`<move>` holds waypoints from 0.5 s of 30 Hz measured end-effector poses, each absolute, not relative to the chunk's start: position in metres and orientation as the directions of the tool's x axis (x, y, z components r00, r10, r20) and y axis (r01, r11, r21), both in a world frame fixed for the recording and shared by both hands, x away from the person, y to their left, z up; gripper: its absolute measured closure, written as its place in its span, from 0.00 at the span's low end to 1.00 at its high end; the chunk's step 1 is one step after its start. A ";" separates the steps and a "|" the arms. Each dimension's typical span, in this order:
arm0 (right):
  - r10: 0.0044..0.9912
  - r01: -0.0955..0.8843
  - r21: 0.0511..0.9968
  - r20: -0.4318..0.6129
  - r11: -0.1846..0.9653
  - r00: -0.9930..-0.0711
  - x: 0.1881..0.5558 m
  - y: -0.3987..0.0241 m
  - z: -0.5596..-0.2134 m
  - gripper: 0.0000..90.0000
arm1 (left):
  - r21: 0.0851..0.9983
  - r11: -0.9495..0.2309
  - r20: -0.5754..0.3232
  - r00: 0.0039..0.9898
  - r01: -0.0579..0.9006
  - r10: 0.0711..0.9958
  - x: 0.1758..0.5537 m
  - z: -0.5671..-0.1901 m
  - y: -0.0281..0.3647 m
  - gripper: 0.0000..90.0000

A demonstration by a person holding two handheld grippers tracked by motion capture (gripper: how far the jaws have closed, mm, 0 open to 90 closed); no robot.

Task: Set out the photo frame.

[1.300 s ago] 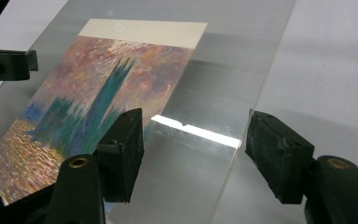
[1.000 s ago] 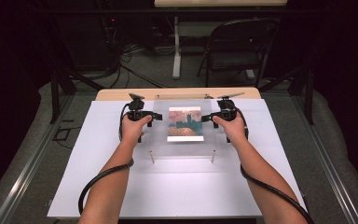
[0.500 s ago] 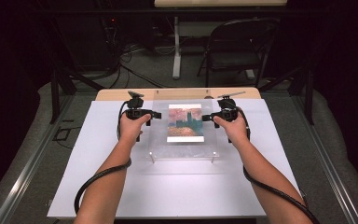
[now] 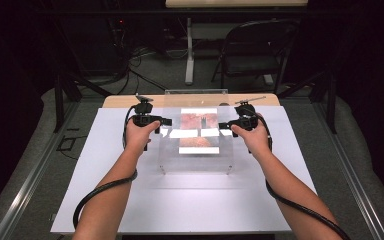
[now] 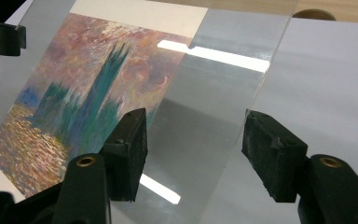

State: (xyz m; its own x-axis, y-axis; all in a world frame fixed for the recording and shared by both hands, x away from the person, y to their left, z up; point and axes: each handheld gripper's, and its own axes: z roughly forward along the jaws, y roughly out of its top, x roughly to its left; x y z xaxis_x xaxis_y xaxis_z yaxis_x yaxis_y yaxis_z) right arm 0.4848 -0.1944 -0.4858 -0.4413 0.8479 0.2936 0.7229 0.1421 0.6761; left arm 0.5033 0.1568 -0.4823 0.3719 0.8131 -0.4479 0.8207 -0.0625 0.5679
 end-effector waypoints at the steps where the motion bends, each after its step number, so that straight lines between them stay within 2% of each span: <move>1: 0.848 0.717 0.681 0.284 0.150 -0.448 0.483 -0.195 -0.484 0.45 | 0.571 -0.066 -0.446 0.377 0.818 0.812 0.502 -0.481 0.157 0.58; 15: 0.843 0.655 0.723 0.198 0.219 -0.500 0.459 -0.195 -0.461 0.51 | 0.618 -0.114 -0.404 0.438 0.778 0.803 0.480 -0.457 0.163 0.64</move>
State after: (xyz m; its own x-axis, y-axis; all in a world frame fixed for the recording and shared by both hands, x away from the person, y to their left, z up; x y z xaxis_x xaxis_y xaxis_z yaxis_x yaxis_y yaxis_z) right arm 0.4594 -0.1949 -0.4608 -0.4998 0.8432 0.1978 0.6550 0.2186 0.7233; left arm 0.4799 0.1628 -0.4573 0.4380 0.8033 -0.4036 0.7779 -0.1136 0.6180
